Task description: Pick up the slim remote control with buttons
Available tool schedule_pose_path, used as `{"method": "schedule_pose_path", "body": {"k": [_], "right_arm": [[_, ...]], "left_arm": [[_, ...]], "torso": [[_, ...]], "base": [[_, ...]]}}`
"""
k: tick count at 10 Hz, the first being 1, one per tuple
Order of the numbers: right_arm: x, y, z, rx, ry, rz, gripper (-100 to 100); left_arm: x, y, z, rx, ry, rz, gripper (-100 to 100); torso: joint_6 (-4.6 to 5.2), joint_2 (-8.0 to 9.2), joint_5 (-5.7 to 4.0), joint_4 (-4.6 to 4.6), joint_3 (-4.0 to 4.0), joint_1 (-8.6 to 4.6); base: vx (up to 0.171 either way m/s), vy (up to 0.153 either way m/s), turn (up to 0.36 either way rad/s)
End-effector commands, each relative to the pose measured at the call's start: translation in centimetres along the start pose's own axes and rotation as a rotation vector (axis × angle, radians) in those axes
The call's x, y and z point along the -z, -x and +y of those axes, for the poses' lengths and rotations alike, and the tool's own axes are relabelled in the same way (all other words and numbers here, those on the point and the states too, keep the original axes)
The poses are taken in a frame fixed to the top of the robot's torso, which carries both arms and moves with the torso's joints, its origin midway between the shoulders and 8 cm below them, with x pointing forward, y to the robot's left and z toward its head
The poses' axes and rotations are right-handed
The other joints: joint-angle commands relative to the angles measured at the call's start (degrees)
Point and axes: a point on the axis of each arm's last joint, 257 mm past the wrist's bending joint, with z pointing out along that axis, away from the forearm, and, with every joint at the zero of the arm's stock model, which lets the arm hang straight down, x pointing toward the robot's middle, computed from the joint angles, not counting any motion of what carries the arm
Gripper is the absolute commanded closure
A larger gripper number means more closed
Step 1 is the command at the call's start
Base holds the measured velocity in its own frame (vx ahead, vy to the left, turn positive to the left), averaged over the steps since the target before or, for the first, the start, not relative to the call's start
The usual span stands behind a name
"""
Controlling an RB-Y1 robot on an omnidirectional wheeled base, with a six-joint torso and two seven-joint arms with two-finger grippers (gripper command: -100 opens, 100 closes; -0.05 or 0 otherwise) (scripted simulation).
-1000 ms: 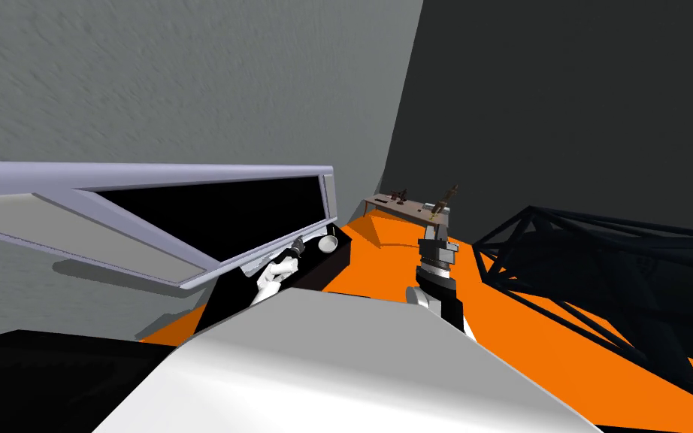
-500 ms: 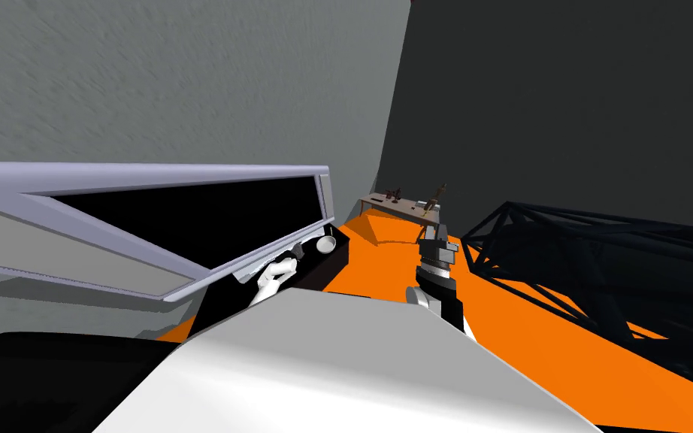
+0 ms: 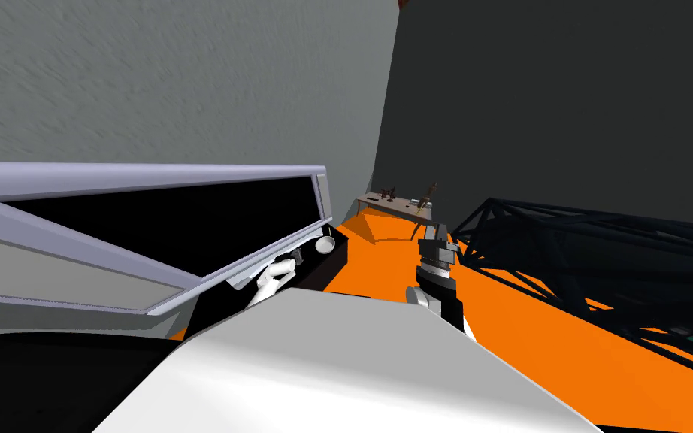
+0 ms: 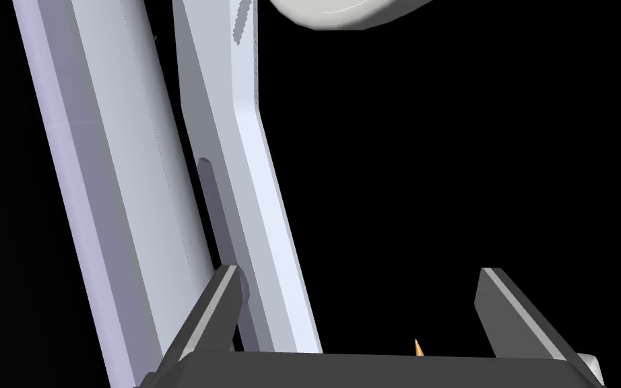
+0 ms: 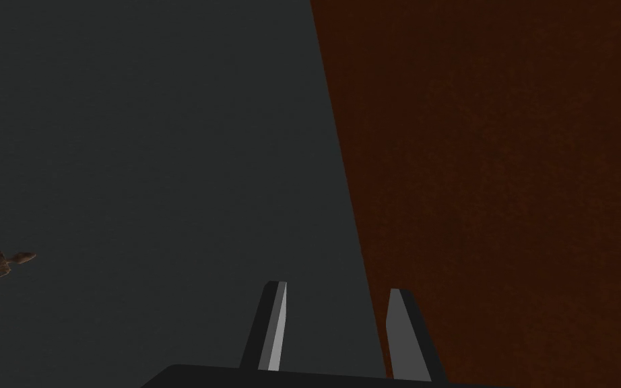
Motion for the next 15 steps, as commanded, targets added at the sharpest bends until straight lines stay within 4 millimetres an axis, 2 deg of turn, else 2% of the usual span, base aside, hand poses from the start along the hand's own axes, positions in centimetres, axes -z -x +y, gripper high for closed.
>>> {"method": "schedule_pose_path", "body": {"k": [1, 3, 4, 5, 9, 10, 11, 15], "right_arm": [[0.0, 0.0, 0.0, 0.0, 0.0, 0.0, 0], [0.0, 0.0, 0.0, 0.0, 0.0, 0.0, 0], [0.0, 0.0, 0.0, 0.0, 0.0, 0.0, 0], [0.0, 0.0, 0.0, 0.0, 0.0, 0.0, 0], [0.0, 0.0, 0.0, 0.0, 0.0, 0.0, 0], [0.0, 0.0, 0.0, 0.0, 0.0, 0.0, 0], [0.0, 0.0, 0.0, 0.0, 0.0, 0.0, 0], [0.0, 0.0, 0.0, 0.0, 0.0, 0.0, 0]], "left_arm": [[-0.4, 0.7, 0.8, 0.008, 0.023, -0.009, -100], [-0.8, 2.0, 2.9, 0.047, 0.095, -0.032, -100], [-1.0, 3.1, 4.6, 0.087, 0.154, -0.054, -100], [-1.0, 3.2, 4.9, 0.088, 0.163, -0.057, -100], [-0.9, 5.6, 8.7, 0.169, 0.292, -0.107, -100], [-0.6, 6.8, 10.5, 0.209, 0.351, -0.133, -100], [-0.6, 6.8, 10.5, 0.209, 0.351, -0.133, -100], [0.8, 9.6, 14.6, 0.317, 0.497, -0.207, -100]], "torso": [[0.0, 0.0, 0.0, 0.0, 0.0, 0.0], [0.03, -0.03, -0.03, -0.01, -0.02, -0.09], [0.01, -0.03, -0.01, -0.01, -0.02, -0.06], [0.02, 0.0, -0.01, 0.0, 0.0, 0.01], [0.01, 0.03, 0.0, 0.0, 0.01, 0.01], [0.0, 0.02, 0.0, 0.0, 0.01, -0.02], [0.02, 0.01, 0.0, 0.01, 0.01, 0.01], [-0.02, 0.05, 0.02, 0.01, 0.03, 0.08]], "base": [[-0.004, 0.022, 0.019], [-0.018, 0.04, -0.11], [-0.026, 0.068, -0.132], [-0.028, 0.061, -0.095], [-0.034, 0.062, -0.104], [-0.03, 0.064, -0.162], [-0.026, 0.061, -0.06], [-0.046, 0.077, -0.119]]}}
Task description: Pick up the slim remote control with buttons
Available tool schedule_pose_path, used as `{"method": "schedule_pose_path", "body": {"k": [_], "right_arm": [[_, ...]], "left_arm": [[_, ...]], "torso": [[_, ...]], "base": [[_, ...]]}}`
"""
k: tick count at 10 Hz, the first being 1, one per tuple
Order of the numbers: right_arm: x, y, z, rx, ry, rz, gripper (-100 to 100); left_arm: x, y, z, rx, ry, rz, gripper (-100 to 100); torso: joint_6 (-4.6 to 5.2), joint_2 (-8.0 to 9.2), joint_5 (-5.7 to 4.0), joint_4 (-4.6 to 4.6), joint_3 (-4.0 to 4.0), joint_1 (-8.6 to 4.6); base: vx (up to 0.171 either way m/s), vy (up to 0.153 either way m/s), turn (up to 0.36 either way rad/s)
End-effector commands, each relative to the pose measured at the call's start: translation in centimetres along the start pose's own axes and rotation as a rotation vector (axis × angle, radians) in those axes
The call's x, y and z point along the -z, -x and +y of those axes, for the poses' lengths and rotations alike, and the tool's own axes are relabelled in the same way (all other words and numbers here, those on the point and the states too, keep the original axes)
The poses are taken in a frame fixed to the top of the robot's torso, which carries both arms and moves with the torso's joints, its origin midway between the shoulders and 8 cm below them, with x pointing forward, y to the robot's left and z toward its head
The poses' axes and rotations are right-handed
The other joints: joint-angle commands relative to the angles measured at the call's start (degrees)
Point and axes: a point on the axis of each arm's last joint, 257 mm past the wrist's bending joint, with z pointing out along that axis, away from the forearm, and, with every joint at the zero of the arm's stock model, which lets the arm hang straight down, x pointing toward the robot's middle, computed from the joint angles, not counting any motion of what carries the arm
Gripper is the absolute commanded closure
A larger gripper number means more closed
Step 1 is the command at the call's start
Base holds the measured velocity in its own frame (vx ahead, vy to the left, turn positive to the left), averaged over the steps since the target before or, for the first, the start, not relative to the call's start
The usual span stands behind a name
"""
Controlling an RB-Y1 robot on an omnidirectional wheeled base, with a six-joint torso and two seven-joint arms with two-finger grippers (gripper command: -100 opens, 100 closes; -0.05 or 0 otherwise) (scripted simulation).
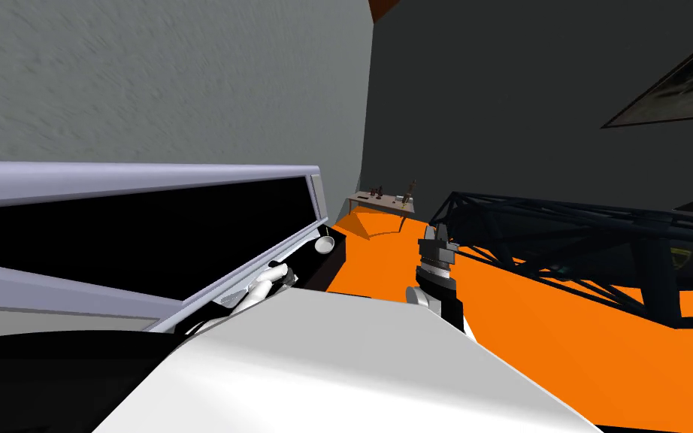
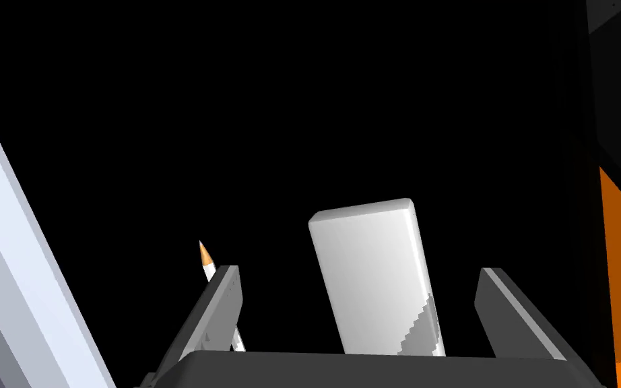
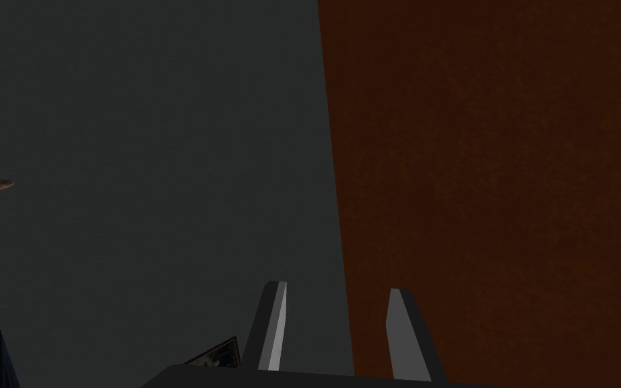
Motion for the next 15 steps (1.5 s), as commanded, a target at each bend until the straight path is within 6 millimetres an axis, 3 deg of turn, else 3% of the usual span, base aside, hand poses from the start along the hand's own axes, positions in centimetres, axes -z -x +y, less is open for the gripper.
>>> {"method": "schedule_pose_path", "body": {"k": [1, 3, 7, 10, 11, 12, 15], "right_arm": [[0.0, 0.0, 0.0, 0.0, 0.0, 0.0, 0], [0.0, 0.0, 0.0, 0.0, 0.0, 0.0, 0], [0.0, 0.0, 0.0, 0.0, 0.0, 0.0, 0], [0.0, 0.0, 0.0, 0.0, 0.0, 0.0, 0], [0.0, 0.0, 0.0, 0.0, 0.0, 0.0, 0], [0.0, 0.0, 0.0, 0.0, 0.0, 0.0, 0], [0.0, 0.0, 0.0, 0.0, 0.0, 0.0, 0]], "left_arm": [[-0.2, 1.8, 1.6, 0.053, 0.068, -0.035, -100], [-0.3, 3.0, 2.6, 0.084, 0.108, -0.057, -100], [-0.4, 7.0, 6.9, 0.183, 0.243, -0.136, -100], [-0.3, 6.8, 6.9, 0.183, 0.243, -0.136, -100], [-0.3, 6.9, 6.9, 0.183, 0.243, -0.136, 0], [-0.9, 6.8, 7.8, 0.179, 0.243, -0.135, -100], [-1.6, 6.6, 9.1, 0.174, 0.243, -0.134, -100]], "torso": [[0.0, 0.0, 0.0, 0.0, 0.0, 0.0], [-0.02, -0.03, 0.01, 0.0, -0.02, 0.0], [-0.01, -0.09, 0.02, -0.01, -0.05, 0.08], [-0.02, -0.16, -0.01, -0.03, -0.09, -0.12], [-0.02, -0.18, -0.04, -0.03, -0.1, -0.22], [-0.02, -0.18, -0.05, -0.03, -0.1, -0.25], [-0.01, -0.24, -0.04, -0.05, -0.13, -0.23]], "base": [[-0.045, 0.086, -0.144], [-0.026, 0.061, -0.084], [-0.023, 0.087, -0.112], [-0.005, 0.038, -0.012], [0.0, 0.0, 0.0], [0.024, 0.02, 0.032], [0.015, 0.015, 0.005]]}}
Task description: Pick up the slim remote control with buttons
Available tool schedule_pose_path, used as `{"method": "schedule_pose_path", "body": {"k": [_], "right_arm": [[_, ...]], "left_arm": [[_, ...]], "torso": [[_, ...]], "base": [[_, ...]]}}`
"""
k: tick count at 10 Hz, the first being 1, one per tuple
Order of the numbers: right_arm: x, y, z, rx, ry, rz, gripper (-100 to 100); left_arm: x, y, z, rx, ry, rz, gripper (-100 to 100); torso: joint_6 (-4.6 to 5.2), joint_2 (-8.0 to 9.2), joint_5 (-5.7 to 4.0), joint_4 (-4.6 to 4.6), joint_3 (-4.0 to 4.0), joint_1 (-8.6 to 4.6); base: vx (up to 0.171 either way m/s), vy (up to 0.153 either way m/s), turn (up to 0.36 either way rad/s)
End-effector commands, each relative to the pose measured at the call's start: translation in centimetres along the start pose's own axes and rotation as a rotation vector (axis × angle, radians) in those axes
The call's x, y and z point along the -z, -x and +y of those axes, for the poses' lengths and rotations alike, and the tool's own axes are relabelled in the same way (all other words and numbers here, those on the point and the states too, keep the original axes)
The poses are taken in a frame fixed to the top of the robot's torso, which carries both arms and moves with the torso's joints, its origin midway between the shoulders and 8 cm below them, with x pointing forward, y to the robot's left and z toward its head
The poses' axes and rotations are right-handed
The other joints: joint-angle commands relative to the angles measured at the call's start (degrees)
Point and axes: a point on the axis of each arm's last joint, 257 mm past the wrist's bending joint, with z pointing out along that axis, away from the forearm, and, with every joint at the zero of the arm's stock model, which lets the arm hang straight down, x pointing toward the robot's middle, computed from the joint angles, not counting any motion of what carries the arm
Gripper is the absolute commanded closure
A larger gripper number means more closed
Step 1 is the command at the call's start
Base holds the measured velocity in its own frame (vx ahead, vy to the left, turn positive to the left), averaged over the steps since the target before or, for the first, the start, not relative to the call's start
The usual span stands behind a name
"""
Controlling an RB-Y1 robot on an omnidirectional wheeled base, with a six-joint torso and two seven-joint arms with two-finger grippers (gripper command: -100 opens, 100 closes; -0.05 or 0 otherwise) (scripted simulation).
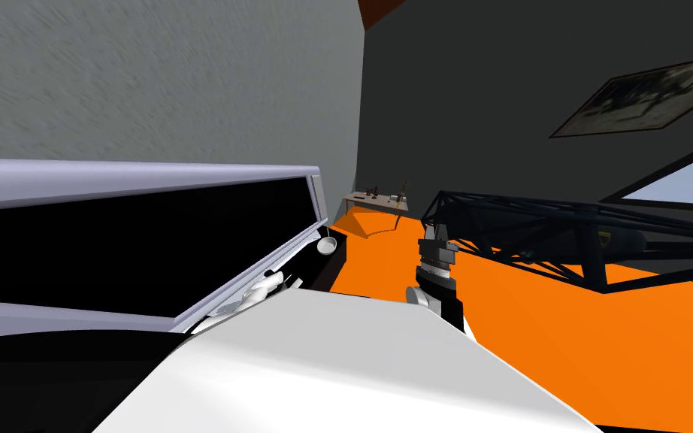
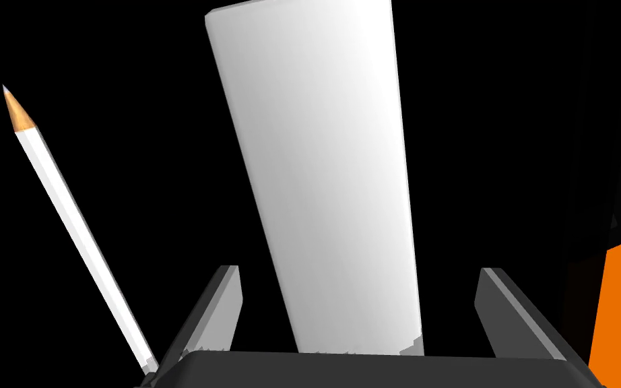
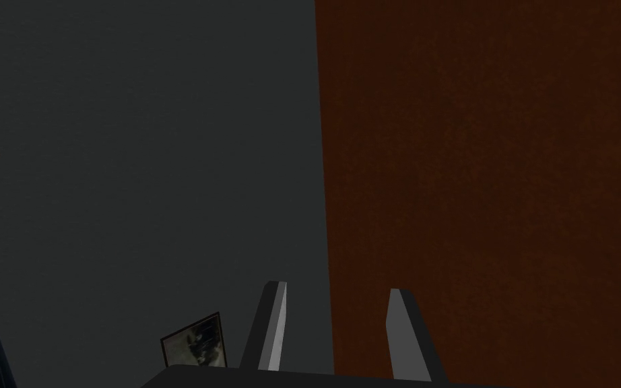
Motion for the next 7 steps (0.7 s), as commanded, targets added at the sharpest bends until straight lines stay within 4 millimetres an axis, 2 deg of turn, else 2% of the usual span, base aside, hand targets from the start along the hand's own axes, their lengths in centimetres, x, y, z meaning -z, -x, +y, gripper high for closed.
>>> {"method": "schedule_pose_path", "body": {"k": [1, 3, 4, 7], "right_arm": [[0.0, 0.0, 0.0, 0.0, 0.0, 0.0, 0], [0.0, 0.0, 0.0, 0.0, 0.0, 0.0, 0], [0.0, 0.0, 0.0, 0.0, 0.0, 0.0, 0], [0.0, 0.0, 0.0, 0.0, 0.0, 0.0, 0]], "left_arm": [[-0.76, -0.08, 0.85, -0.005, -0.002, 0.001, -100], [-0.7, 0.07, 0.94, -0.006, -0.001, 0.001, -100], [-0.75, 0.05, 0.97, -0.006, -0.002, 0.001, 100], [-0.72, 0.04, 0.91, -0.003, -0.003, 0.002, 100]], "torso": [[0.0, 0.0, 0.0, 0.0, 0.0, 0.0], [0.0, 0.01, -0.01, 0.0, 0.01, -0.02], [0.0, 0.01, -0.01, 0.01, 0.01, -0.01], [0.04, 0.03, 0.0, -0.01, 0.01, -0.02]], "base": [[0.004, -0.004, 0.013], [0.002, -0.002, 0.006], [0.0, 0.0, 0.0], [0.0, 0.0, 0.0]]}}
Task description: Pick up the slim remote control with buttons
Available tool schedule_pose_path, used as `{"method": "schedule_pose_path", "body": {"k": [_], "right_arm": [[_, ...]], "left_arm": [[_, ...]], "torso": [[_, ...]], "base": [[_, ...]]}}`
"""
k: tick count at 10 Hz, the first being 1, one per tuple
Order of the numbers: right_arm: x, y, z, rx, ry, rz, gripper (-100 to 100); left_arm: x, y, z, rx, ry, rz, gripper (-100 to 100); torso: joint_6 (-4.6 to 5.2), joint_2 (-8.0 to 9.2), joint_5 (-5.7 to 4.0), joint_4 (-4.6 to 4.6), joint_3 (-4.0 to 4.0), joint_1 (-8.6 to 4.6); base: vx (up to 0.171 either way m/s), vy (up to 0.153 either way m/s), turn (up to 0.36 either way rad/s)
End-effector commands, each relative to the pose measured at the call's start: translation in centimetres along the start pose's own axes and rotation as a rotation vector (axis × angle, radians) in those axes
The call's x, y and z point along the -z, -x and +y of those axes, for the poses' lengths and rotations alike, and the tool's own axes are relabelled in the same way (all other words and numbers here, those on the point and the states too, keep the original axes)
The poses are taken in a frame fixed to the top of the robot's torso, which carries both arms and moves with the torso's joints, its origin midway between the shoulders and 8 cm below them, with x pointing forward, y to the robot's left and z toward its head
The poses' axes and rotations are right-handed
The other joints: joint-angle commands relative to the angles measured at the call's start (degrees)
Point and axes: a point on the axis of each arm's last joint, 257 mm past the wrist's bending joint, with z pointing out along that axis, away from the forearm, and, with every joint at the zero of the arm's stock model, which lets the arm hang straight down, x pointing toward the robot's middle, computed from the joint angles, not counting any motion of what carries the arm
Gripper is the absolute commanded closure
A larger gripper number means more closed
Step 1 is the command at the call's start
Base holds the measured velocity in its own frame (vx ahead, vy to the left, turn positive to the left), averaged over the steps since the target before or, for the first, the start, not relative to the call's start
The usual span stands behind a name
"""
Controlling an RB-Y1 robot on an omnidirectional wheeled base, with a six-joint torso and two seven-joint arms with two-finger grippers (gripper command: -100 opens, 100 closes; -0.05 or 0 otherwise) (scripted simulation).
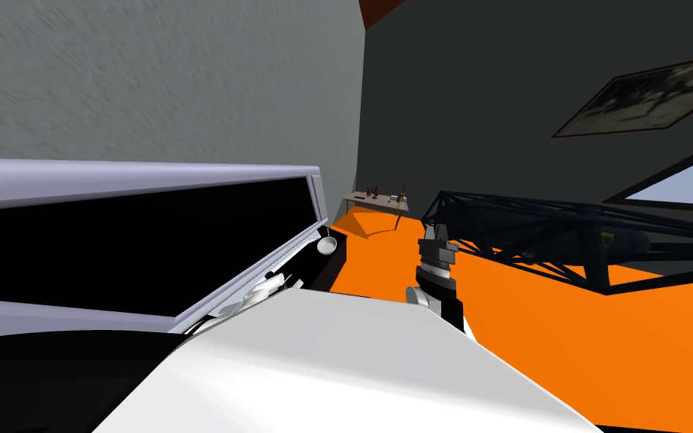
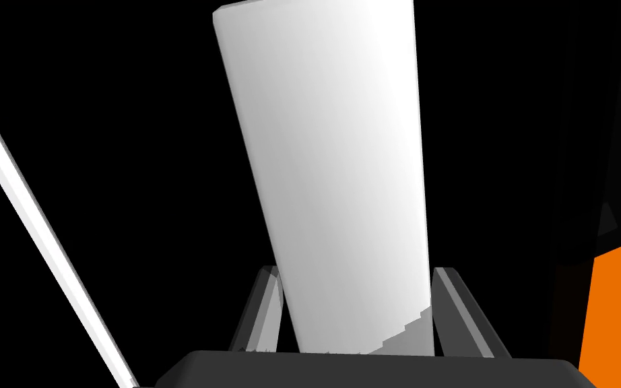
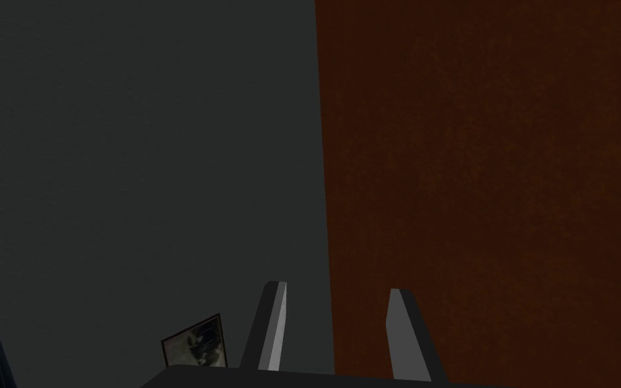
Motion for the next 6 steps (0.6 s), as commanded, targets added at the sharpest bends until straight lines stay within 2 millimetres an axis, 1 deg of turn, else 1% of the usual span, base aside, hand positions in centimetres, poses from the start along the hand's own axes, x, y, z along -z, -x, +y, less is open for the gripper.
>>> {"method": "schedule_pose_path", "body": {"k": [1, 2, 3, 5, 6], "right_arm": [[0.0, 0.0, 0.0, 0.0, 0.0, 0.0, 0], [0.0, 0.0, 0.0, 0.0, 0.0, 0.0, 0], [0.0, 0.0, 0.0, 0.0, 0.0, 0.0, 0], [0.0, 0.0, 0.0, 0.0, 0.0, 0.0, 0], [0.0, 0.0, 0.0, 0.0, 0.0, 0.0, 0]], "left_arm": [[0.0, 0.0, 0.0, 0.0, 0.0, 0.0, 100], [0.0, 0.0, 0.0, -0.001, 0.0, 0.0, 0], [0.9, -0.1, -1.2, 0.004, 0.001, -0.002, 100], [1.6, 0.0, -1.9, 0.008, 0.002, -0.002, 100], [1.4, -0.1, -1.6, 0.005, -0.002, -0.001, 100]], "torso": [[0.0, 0.0, 0.0, 0.0, 0.0, 0.0], [-0.01, 0.0, 0.0, 0.0, 0.0, 0.0], [-0.01, 0.0, 0.0, 0.0, 0.0, -0.01], [0.0, 0.01, -0.02, 0.02, 0.01, 0.01], [-0.01, 0.04, -0.04, 0.03, 0.03, -0.04]], "base": [[0.0, 0.0, 0.0], [0.0, 0.0, 0.0], [0.001, 0.01, -0.013], [-0.01, 0.001, -0.023], [0.0, 0.0, 0.0]]}}
